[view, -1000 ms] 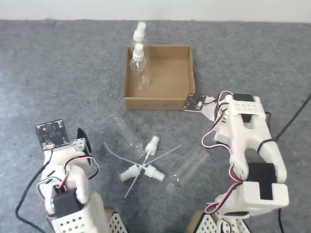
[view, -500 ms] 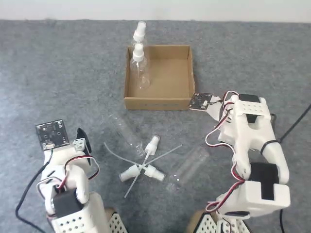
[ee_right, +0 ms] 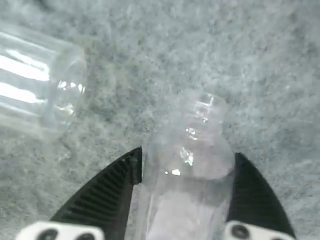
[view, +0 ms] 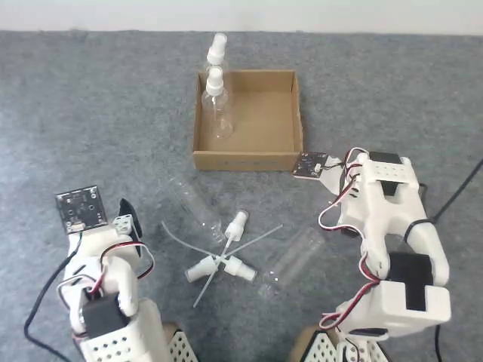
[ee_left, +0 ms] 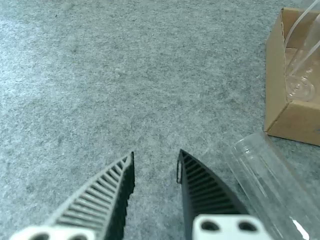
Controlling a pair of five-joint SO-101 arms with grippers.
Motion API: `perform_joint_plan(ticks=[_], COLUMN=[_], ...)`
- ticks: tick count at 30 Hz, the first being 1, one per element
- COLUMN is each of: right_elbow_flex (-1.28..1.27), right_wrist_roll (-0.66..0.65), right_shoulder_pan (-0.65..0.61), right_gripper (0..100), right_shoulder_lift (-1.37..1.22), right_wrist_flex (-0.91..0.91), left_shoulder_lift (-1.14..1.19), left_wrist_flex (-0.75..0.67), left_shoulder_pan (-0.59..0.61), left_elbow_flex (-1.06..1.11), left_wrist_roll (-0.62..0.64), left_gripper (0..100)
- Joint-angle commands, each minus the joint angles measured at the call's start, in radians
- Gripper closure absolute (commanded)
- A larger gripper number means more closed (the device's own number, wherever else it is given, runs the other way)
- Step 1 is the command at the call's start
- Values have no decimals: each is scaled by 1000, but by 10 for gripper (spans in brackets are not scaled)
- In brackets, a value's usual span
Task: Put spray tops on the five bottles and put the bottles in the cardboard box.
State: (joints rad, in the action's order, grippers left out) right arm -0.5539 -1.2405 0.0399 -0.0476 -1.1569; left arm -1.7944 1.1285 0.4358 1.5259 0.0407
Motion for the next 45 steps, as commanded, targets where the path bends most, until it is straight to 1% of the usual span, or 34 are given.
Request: perform_joint_plan(ticks=[1,6,11,15,16,19,24,26,31,34,38,45], right_elbow_flex=[8,20,35,35,35,35,37,35,37,37,35,35], right_wrist_roll=[-3,110,187,199,199,198,199,201,267,328,416,612], right_shoulder_pan=[4,-12,-42,-62,-62,-61,-65,-64,-65,-68,-111,-280], right_gripper=[789,785,780,708,705,742,865,885,898,898,909,925], right_shoulder_lift=[7,18,16,8,8,10,22,47,183,288,404,558], right_wrist_flex=[-1,-10,-5,-10,-10,-10,-12,-15,-91,-125,-179,-248], left_shoulder_lift=[-11,-11,-11,-11,-11,-11,-11,-11,-11,-11,-11,-11], left_wrist_flex=[-25,-25,-25,-23,-23,-23,-23,-23,-23,-25,-25,-25], left_shoulder_pan=[3,3,3,3,3,3,3,3,3,3,3,3], left_elbow_flex=[-10,-10,-10,-10,-10,-10,-10,-10,-10,-10,-10,-10], left_wrist_roll=[-8,-8,-8,-8,-8,-8,-8,-8,-8,-8,-8,-8], left_gripper=[866,866,866,866,866,866,866,866,866,866,866,866])
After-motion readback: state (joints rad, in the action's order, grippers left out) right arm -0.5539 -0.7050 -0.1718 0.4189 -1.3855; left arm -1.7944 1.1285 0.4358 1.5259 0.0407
